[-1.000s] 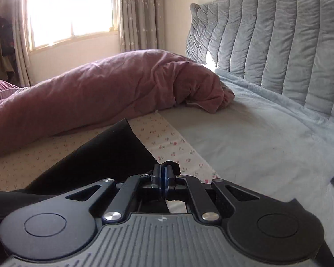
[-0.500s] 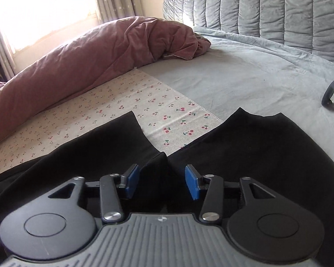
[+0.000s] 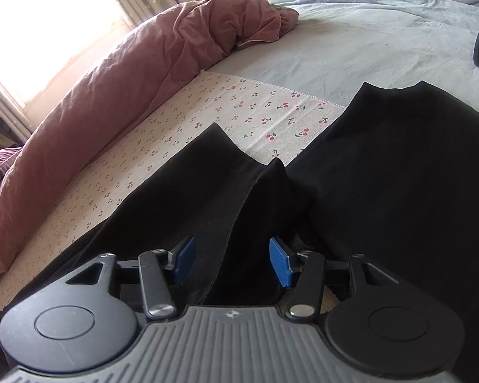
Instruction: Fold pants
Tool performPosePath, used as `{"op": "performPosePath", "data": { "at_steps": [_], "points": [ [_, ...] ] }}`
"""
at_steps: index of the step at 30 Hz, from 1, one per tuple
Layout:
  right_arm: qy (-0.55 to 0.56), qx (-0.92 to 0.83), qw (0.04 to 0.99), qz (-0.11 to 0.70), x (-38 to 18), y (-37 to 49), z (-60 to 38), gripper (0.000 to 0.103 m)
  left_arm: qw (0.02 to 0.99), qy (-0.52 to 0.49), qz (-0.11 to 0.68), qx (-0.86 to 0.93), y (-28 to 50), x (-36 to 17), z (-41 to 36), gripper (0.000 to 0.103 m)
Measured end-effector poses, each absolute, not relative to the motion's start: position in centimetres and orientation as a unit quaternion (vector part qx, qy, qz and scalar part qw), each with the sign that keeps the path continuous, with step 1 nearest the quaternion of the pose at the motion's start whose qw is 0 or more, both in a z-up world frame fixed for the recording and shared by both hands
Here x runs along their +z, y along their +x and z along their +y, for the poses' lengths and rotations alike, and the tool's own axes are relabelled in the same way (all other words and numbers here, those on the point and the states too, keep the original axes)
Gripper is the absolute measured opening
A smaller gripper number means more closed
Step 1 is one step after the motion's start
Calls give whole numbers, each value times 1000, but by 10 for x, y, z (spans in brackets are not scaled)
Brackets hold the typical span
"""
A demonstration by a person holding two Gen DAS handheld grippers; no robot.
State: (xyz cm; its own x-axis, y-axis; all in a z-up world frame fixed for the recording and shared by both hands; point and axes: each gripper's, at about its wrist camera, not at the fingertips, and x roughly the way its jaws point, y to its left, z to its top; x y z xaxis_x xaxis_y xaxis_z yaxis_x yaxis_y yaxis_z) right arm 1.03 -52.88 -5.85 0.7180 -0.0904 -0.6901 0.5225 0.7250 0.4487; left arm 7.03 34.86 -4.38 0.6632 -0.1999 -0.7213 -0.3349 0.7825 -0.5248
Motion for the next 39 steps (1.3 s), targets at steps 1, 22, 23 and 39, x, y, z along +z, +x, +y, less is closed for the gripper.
{"op": "performPosePath", "data": {
  "at_steps": [1, 22, 23, 39],
  "points": [
    [331, -177, 866, 332, -60, 10, -528, 44, 847, -327, 417, 52, 72, -47, 346, 72],
    [323, -240, 868, 291, -41, -6, -529, 0, 836, -394, 355, 141, 55, -51, 338, 0],
    [322, -237, 871, 284, -37, -16, -528, 0, 844, -379, 349, 153, 54, -47, 338, 0],
    [-57, -116, 944, 302, 23, 64, -363, 45, 840, -357, 392, 116, 28, -46, 325, 68]
  ]
}}
